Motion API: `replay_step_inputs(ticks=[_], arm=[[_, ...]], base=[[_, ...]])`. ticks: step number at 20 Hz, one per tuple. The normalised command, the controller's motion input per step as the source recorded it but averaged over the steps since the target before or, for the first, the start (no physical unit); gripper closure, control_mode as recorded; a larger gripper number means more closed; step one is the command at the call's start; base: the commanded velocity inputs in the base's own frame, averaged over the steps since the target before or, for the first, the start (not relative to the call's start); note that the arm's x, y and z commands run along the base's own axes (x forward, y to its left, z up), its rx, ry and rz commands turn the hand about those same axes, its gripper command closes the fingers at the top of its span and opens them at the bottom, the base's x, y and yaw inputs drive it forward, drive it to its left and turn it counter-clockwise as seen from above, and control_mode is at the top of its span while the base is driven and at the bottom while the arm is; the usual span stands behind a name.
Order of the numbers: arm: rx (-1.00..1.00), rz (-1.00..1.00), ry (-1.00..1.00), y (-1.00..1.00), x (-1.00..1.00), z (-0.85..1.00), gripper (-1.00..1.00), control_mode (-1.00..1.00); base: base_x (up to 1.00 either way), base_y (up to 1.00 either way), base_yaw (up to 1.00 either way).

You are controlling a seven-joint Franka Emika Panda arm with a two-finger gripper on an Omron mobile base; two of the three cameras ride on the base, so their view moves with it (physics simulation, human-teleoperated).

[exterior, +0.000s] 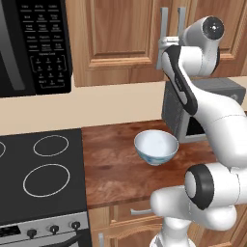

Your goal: Open the cabinet and setup a tea strainer by placing it in the bowl upright.

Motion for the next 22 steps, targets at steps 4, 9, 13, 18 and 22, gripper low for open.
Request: replay_step_inputs(ticks=[4, 9, 13, 18, 22], arm=[[0.0, 0.0, -0.03, 0.0, 0.37, -0.11, -1.0, -1.0], [0.0, 0.03, -0.03, 0.0, 0.29, 0.0, 1.0, -1.0], [0.0, 0.01, 0.0, 0.0, 0.28, 0.0, 1.0, -1.0], [0.0, 0.0, 0.0, 0.0, 0.15, 0.0, 1.0, -1.0], [0.0, 0.0, 0.0, 0.0, 0.03, 0.0, 1.0, -1.0]], base=[[0.0, 0.0, 0.0], [0.0, 0.0, 0.0], [0.0, 0.0, 0.0], [0.0, 0.0, 0.0], [0.0, 0.0, 0.0]])
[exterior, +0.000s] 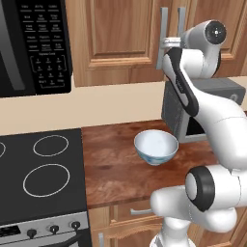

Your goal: Open the cabinet and setup a tea strainer by placing it in the bowl upright.

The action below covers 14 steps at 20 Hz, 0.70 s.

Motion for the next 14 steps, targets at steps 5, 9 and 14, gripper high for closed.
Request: replay_step_inputs(ticks=[5, 9, 14], arm=[[0.0, 0.0, 0.0, -0.01, -0.26, 0.0, 1.0, -1.0], [0.0, -0.01, -0.08, -0.11, -0.76, 0.05, 1.0, -1.0], [0.0, 0.0, -0.04, -0.32, -0.83, 0.14, 1.0, -1.0]], base=[[0.0, 0.0, 0.0], [0.0, 0.0, 0.0], [0.0, 0.0, 0.0]])
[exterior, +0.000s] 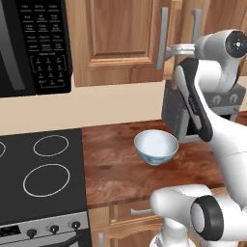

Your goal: Open the cabinet and setup a tea strainer by placing it in the bowl upright.

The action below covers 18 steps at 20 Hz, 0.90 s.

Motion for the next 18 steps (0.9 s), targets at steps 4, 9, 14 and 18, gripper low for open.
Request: replay_step_inputs(ticks=[4, 9, 14, 18], arm=[[0.0, 0.0, 0.0, -0.44, -0.82, 0.22, 1.0, -1.0], [0.03, 0.0, -0.03, -0.44, -0.98, 0.26, 1.0, -1.0], [0.06, 0.0, -0.04, -0.63, -1.0, 0.22, 1.0, -1.0], [0.07, 0.0, -0.05, -0.82, -0.96, 0.04, 1.0, -1.0]], base=[[0.0, 0.0, 0.0], [0.0, 0.0, 0.0], [0.0, 0.0, 0.0], [0.0, 0.0, 0.0]])
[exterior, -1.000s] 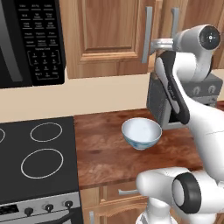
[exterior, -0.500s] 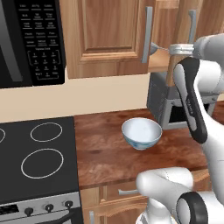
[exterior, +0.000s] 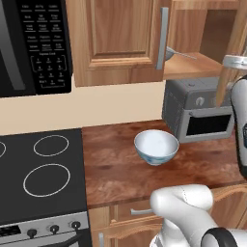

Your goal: Open the cabinet and setup a tea strainer by placing it in the bowl upright.

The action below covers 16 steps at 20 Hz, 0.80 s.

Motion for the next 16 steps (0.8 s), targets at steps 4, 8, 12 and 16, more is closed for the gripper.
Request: replay_step_inputs(ticks=[4, 8, 12, 16], arm=[[0.02, 0.0, -0.01, -0.76, -0.72, 0.12, 1.0, -1.0], [0.0, -0.01, 0.0, -0.19, -0.41, 0.01, 1.0, -1.0], [-0.01, 0.0, 0.0, 0.0, -0.26, 0.02, 1.0, -1.0], [-0.07, -0.02, 0.0, 0.0, -0.35, 0.07, -1.0, -1.0]], base=[[0.0, 0.0, 0.0], [0.0, 0.0, 0.0], [0.0, 0.0, 0.0], [0.0, 0.0, 0.0]])
